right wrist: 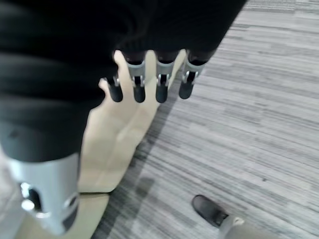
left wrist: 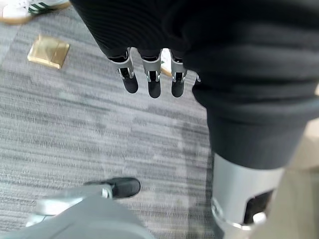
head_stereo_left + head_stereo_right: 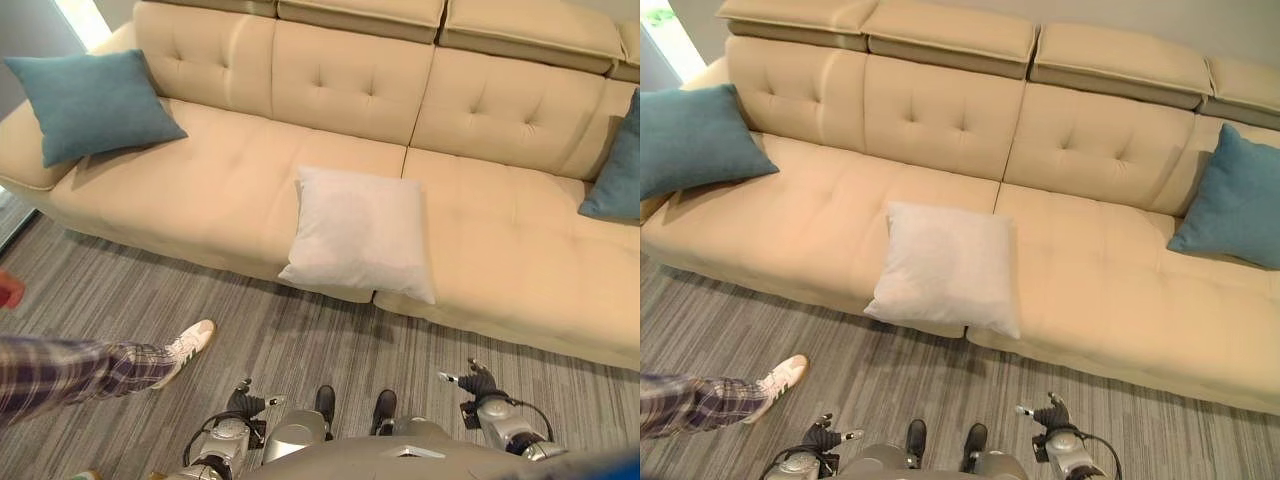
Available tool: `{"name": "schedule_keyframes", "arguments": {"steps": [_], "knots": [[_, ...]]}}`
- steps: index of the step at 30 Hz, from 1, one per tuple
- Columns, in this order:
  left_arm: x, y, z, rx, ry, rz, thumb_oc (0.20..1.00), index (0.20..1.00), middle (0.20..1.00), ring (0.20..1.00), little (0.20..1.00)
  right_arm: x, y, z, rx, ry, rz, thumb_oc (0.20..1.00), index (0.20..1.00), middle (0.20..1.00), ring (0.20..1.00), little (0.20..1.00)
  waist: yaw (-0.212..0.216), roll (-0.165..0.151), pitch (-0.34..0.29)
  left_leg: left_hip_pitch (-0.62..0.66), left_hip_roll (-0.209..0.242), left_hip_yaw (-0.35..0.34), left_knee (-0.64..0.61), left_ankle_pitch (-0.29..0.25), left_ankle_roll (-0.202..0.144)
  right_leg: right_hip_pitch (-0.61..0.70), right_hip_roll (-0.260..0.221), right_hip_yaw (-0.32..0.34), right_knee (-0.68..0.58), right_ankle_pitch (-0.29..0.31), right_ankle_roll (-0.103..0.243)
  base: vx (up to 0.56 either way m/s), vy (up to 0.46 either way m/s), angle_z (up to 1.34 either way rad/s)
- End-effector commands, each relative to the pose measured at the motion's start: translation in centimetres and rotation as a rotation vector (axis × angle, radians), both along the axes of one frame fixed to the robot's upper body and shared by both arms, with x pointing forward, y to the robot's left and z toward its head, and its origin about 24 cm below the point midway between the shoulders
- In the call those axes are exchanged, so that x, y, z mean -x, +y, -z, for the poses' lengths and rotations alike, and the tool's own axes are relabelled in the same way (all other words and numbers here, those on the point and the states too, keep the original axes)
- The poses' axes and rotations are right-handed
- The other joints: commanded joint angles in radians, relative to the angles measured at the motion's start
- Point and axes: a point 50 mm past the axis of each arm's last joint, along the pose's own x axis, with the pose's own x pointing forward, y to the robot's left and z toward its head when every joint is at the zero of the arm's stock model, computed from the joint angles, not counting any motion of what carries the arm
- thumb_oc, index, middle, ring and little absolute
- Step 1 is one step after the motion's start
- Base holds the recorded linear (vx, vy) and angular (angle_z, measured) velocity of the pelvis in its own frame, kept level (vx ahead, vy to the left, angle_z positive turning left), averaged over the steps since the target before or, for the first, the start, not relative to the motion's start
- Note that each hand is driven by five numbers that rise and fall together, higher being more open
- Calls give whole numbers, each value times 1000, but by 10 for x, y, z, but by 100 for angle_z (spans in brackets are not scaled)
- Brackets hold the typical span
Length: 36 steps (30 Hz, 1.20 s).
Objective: Pick up all the scattered cushions and arrange them neatly on the sofa.
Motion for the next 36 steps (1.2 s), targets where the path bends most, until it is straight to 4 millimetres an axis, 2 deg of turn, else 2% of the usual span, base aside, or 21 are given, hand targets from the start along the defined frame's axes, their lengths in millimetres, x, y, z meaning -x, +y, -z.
{"name": "schedule_keyframes", "arguments": {"steps": [1, 2, 5, 6, 8, 10, 11, 15, 16, 19, 20, 23, 26, 27, 29, 31, 32, 34, 36], "knots": [[-1, -4, 1, -3, -19, -37, 1000, 1000, 1000, 1000, 1000, -7, 6, -3, 11, -46, -38, 1000, 1000, 1000, 1000, 1000, 2, -9, -39, -16, -3, -67, 42, -64, -37, 21, -16, 70, -99, 104, 104, 171, -11, 12], [-6, -7, 0, 3, -36, -40, 1000, 1000, 1000, 1000, 1000, -11, 5, -6, 16, -63, -39, 1000, 1000, 1000, 1000, 1000, -9, -4, -34, -3, -9, -90, 28, -63, -35, -16, 11, 89, -104, 111, 101, 185, -49, 5], [-12, -13, -1, 9, -49, -10, 1000, 1000, 1000, 1000, 1000, -9, 4, -6, 17, -65, -34, 1000, 1000, 1000, 1000, 1000, -22, -6, -39, 10, -27, -134, 33, -76, -49, 16, 29, 116, -145, 104, 100, 169, -79, 60], [-13, -18, -1, 16, -51, -9, 1000, 1000, 1000, 1000, 1000, -4, 0, -4, 26, -52, -21, 1000, 1000, 1000, 1000, 1000, -28, -5, -48, 10, -29, -156, 51, -85, -67, 39, 36, 115, -162, 99, 96, 204, -150, 130], [-16, -21, -2, 25, -64, -2, 1000, 1000, 1000, 1000, 1000, -4, -3, -5, 25, -60, -1, 1000, 1000, 1000, 1000, 1000, -39, -9, -47, -3, -29, -162, 104, -99, -81, 70, 31, 97, -184, 100, 94, 161, -157, 103], [-23, -27, -3, 43, -87, 11, 1000, 1000, 1000, 1000, 1000, -6, -7, -6, 25, -68, 25, 1000, 1000, 1000, 1000, 1000, -47, -17, -35, -72, -12, -110, 222, -111, -104, 112, 19, 70, -219, 94, 88, 97, -104, 93], [-25, -30, -4, 52, -93, 17, 1000, 1000, 1000, 1000, 1000, -4, -9, -5, 28, -57, 31, 1000, 1000, 1000, 1000, 1000, -46, -15, -32, -105, 21, -49, 226, -100, -103, 132, 15, 50, -235, 87, 84, 82, -20, 63], [-23, -29, -3, 43, -72, 49, 1000, 1000, 1000, 1000, 1000, 4, -9, -2, 21, -31, 35, 1000, 1000, 1000, 1000, 1000, -46, -18, -45, -157, 50, 3, 122, -22, -100, 150, 26, 29, -251, 72, 84, 150, 24, 43], [-24, -27, -4, 37, -77, 51, 1000, 1000, 1000, 1000, 1000, 4, -8, -1, 23, -31, 39, 1000, 1000, 1000, 1000, 1000, -36, -23, -37, -216, 55, 25, 125, 13, -106, 164, 32, 26, -249, 52, 77, 153, 47, 13], [-16, -27, -1, 42, -56, 40, 1000, 1000, 1000, 1000, 1000, 8, -5, 1, 16, -23, 37, 1000, 1000, 1000, 1000, 1000, -27, -18, -54, -181, 54, 17, 83, 22, -103, 186, 39, 29, -239, 32, 78, 204, 98, -13], [-10, -24, 1, 36, -37, 39, 1000, 1000, 1000, 1000, 1000, 10, -2, 2, 7, -17, 34, 1000, 1000, 1000, 1000, 1000, -31, -16, -63, -158, 49, 21, 75, 20, -98, 186, 24, 31, -201, 26, 81, 227, 188, -45], [-9, -20, 0, 26, -39, 31, 1000, 1000, 1000, 1000, 1000, 7, 3, 1, -1, -25, 15, 1000, 1000, 1000, 1000, 1000, -23, -13, -70, -100, 33, 44, 71, -11, -75, 171, -21, 35, -99, 28, 104, 196, 200, -34], [-17, -16, -4, 13, -79, 39, 1000, 1000, 1000, 1000, 1000, 2, 6, -1, -7, -41, 3, 1000, 1000, 1000, 1000, 1000, -29, 0, -55, -71, 30, 55, 74, -33, -48, 106, -48, 43, 53, 52, 118, 122, 183, -39], [-31, -14, -11, 7, -142, 39, 1000, 1000, 1000, 1000, 1000, -5, 8, -4, -10, -71, 3, 1000, 1000, 1000, 1000, 1000, -37, 17, -42, -51, 33, 52, 71, -43, -36, 37, -52, 52, 129, 76, 117, 153, 134, -13], [-43, -14, -18, -1, -199, 43, 1000, 1000, 1000, 1000, 1000, -4, 7, -4, 2, -68, -2, 1000, 1000, 1000, 1000, 1000, -46, 22, -45, -24, 30, 44, 55, -55, -39, 20, -59, 36, 36, 78, 111, 153, 20, -13], [-57, -14, -26, 0, -260, 33, 1000, 1000, 1000, 1000, 1000, -6, 3, -6, 14, -77, 10, 1000, 1000, 1000, 1000, 1000, -54, 12, -44, -19, 19, 37, 60, -65, -44, 25, -70, 25, -78, 90, 116, 101, -53, -1], [-59, -12, -28, -14, -275, 15, 1000, 1000, 1000, 1000, 1000, -6, 1, -6, 20, -82, 22, 1000, 1000, 1000, 1000, 1000, -62, 11, -41, -11, 24, 51, 57, -65, -48, 17, -69, 29, -79, 114, 125, 104, -91, 4], [-80, -16, -44, 7, -389, -7, 1000, 1000, 1000, 1000, 1000, -10, -5, -10, 46, -113, 38, 1000, 1000, 1000, 1000, 1000, -62, -1, -59, 2, 22, 49, 41, -67, -60, 64, -59, 26, -157, 123, 130, 154, -141, 10], [-86, -19, -49, 20, -430, -16, 1000, 1000, 1000, 1000, 1000, -15, -7, -14, 51, -136, 44, 1000, 1000, 1000, 1000, 1000, -67, 1, -77, 27, 28, 51, 12, -62, -69, 100, -47, 26, -199, 126, 128, 169, -100, -1]]}}
